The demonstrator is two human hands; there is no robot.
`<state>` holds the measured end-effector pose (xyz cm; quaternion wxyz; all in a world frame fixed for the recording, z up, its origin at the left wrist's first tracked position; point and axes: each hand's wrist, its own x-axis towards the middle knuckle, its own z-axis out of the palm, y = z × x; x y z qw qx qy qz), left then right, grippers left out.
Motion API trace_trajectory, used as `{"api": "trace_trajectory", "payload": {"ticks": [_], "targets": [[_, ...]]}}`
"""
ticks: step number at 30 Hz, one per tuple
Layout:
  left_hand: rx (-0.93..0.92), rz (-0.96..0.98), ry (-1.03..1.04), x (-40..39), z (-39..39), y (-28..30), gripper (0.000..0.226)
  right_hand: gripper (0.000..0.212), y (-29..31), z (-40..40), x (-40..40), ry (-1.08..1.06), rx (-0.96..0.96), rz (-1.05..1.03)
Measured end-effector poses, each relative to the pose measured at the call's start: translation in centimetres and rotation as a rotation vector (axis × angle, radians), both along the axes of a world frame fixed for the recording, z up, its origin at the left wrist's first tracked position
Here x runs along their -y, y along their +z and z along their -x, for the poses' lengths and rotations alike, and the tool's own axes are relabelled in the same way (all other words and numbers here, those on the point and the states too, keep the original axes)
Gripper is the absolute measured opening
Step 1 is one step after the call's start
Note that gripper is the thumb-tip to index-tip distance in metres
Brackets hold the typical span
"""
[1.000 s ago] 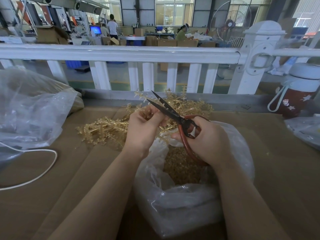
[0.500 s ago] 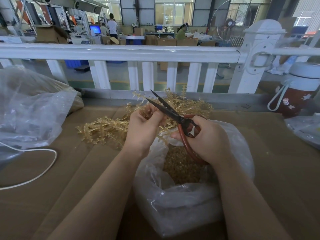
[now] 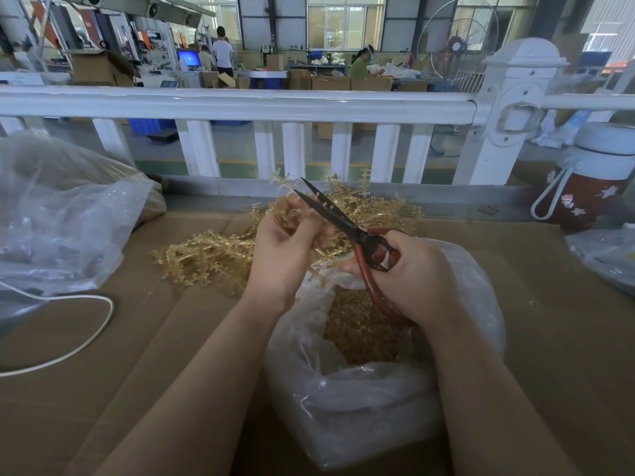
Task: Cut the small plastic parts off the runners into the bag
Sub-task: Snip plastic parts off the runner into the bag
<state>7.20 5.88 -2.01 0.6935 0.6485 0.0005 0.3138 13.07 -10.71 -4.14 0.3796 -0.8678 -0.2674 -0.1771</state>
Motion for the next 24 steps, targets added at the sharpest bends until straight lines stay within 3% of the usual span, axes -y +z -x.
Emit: {"api": "trace_trajectory", "payload": {"ticks": [4,9,13,24], "targets": [[0.006,-0.015,0.018,0.1,0.2,0.1,0.024,0.078,0.0,-0.1,0.1,-0.022,0.007,0.035],[0.010,-0.046,0.029,0.1,0.2,0.0,0.019,0.064,0.0,0.1,0.2,-0.036,0.070,0.059],[0.021,-0.023,0.013,0.1,-0.2,-0.6,0.022,0.072,0.0,0.1,0.1,-0.048,0.087,0.038],[0.004,0.021,-0.032,0.3,0.0,-0.5,0.016,0.071,-0.2,0.0,0.1,-0.037,0.098,0.018]]}}
